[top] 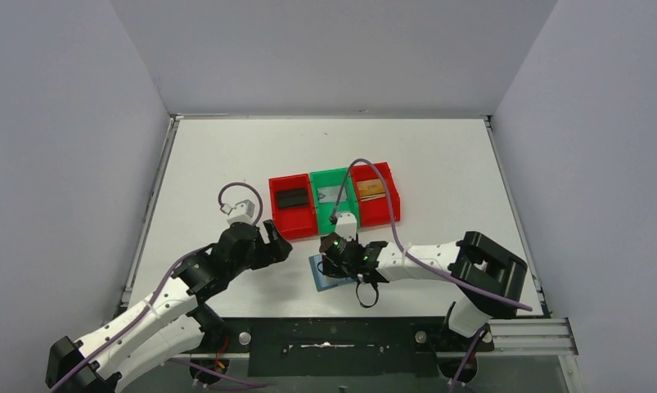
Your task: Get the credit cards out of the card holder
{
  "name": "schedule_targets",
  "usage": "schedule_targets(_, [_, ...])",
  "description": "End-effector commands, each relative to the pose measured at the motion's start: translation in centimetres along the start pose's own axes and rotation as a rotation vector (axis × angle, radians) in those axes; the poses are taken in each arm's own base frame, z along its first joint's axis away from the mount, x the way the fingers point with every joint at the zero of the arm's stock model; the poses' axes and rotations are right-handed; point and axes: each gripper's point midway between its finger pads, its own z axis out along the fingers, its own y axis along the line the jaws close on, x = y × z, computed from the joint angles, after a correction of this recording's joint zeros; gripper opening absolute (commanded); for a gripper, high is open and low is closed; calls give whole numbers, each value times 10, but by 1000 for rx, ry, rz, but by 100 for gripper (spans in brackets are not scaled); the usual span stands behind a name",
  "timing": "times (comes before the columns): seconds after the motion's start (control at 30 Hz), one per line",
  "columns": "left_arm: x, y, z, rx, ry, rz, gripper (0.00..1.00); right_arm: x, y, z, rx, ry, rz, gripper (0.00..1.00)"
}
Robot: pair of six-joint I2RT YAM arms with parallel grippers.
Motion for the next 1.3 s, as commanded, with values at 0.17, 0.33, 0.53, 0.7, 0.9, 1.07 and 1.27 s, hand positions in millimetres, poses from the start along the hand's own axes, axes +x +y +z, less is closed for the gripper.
schedule_targets(0.17, [-6,-31,7,113,10,15,77,-8,3,-4,-234,6,209,34])
schedule_targets(0.33, [2,-52,13,202,64,45,74,-10,-3,-3,-301,4,316,20])
schedule_targets(0.53, [9,-92,23,348,116,64,70,-10,-8,-2,-371,2,430,21])
schedule_targets(0.7, [23,-118,37,414,147,55,70,-11,-17,-1,-403,-12,516,22])
schedule_targets(0.9, [48,-131,61,437,195,29,70,-7,-30,-1,-419,-30,597,25])
schedule_targets(1.07, [65,-134,78,417,227,35,70,-5,-33,0,-442,-29,646,26])
schedule_targets(1.27, [82,-108,95,284,252,28,70,3,-38,4,-430,-9,662,28])
